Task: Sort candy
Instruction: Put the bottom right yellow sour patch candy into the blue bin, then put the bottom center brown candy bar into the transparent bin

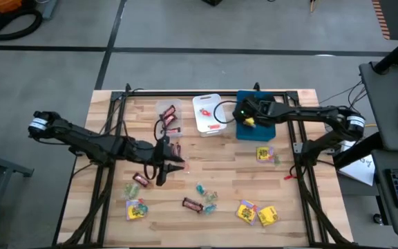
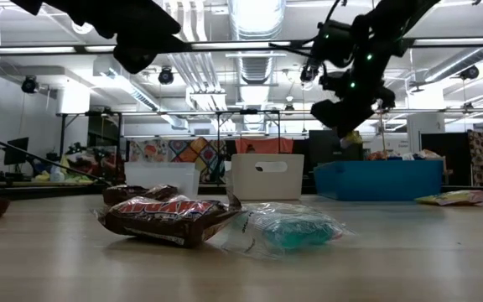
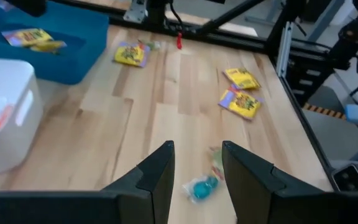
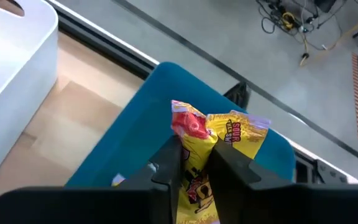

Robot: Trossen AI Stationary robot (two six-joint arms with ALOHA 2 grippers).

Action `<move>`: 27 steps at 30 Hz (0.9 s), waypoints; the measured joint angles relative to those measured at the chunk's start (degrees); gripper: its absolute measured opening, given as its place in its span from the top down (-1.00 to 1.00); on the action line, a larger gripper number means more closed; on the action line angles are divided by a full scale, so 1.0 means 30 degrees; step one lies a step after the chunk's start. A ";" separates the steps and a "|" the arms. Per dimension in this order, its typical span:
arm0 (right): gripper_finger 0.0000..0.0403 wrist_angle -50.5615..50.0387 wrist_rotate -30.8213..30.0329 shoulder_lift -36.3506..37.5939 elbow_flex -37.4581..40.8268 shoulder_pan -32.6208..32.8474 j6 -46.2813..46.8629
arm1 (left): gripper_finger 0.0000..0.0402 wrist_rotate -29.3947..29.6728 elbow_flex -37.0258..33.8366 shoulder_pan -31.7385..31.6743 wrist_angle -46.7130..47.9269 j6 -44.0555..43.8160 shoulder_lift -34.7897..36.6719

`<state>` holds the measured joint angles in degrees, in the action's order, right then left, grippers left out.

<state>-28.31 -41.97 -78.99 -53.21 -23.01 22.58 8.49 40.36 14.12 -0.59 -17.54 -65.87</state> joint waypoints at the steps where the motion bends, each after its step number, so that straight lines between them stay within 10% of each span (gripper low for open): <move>1: 0.63 0.0287 0.0052 -0.0265 0.0000 -0.0103 -0.0050 | 0.41 0.0002 0.0000 0.0142 0.0193 -0.0120 -0.0002; 16: 0.03 0.0392 0.0765 -0.1169 0.0000 -0.0633 -0.0042 | 0.41 0.0000 0.0000 0.2066 0.1560 -0.1129 -0.0445; 27: -0.07 -0.1034 0.7151 0.2313 0.0000 0.0806 0.0765 | 0.41 -0.0007 0.0000 0.3841 -0.0381 -0.0959 -0.3604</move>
<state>-31.41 -20.52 -72.05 -53.21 -20.59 24.88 8.47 40.36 25.65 -1.73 -20.42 -76.68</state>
